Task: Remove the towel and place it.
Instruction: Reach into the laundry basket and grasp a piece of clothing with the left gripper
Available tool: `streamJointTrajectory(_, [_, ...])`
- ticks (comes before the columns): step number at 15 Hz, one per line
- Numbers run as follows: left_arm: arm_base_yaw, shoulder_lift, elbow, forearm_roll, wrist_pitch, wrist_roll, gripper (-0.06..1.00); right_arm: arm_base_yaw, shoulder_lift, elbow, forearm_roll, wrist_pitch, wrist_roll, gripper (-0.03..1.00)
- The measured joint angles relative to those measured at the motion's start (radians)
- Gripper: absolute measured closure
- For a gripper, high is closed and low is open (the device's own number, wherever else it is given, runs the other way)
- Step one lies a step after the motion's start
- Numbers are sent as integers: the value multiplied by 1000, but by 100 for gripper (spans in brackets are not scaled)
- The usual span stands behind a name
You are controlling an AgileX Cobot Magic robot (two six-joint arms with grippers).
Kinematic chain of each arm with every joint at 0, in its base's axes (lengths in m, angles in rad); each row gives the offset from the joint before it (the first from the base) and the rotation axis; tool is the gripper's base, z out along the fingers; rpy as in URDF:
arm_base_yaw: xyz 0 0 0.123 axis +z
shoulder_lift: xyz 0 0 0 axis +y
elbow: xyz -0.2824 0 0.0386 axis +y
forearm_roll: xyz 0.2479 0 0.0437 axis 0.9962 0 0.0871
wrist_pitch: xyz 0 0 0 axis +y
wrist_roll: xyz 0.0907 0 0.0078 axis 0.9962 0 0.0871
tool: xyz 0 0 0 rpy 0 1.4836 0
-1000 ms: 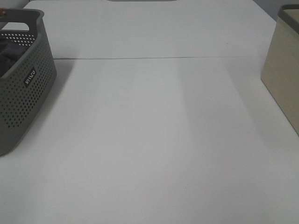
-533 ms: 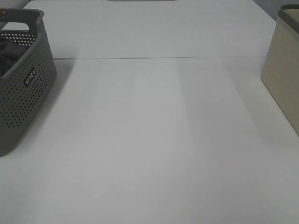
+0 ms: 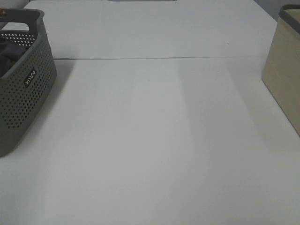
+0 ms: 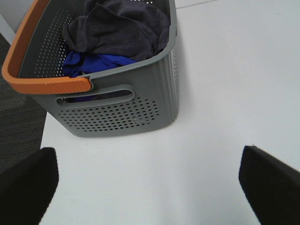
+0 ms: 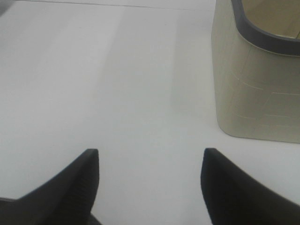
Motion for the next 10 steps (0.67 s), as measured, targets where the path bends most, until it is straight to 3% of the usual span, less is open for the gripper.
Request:
streamJointTrajectory(1, [0, 102, -64, 0, 24, 64, -5, 0, 0, 0, 0, 0, 0, 35])
streamJointTrajectory(5, [0, 584, -370, 45, 77, 479, -5, 0, 0, 0, 0, 0, 0, 35])
streamJointTrajectory(10, [0, 1127, -734, 142, 80, 680, -5, 0, 0, 0, 0, 0, 0, 35])
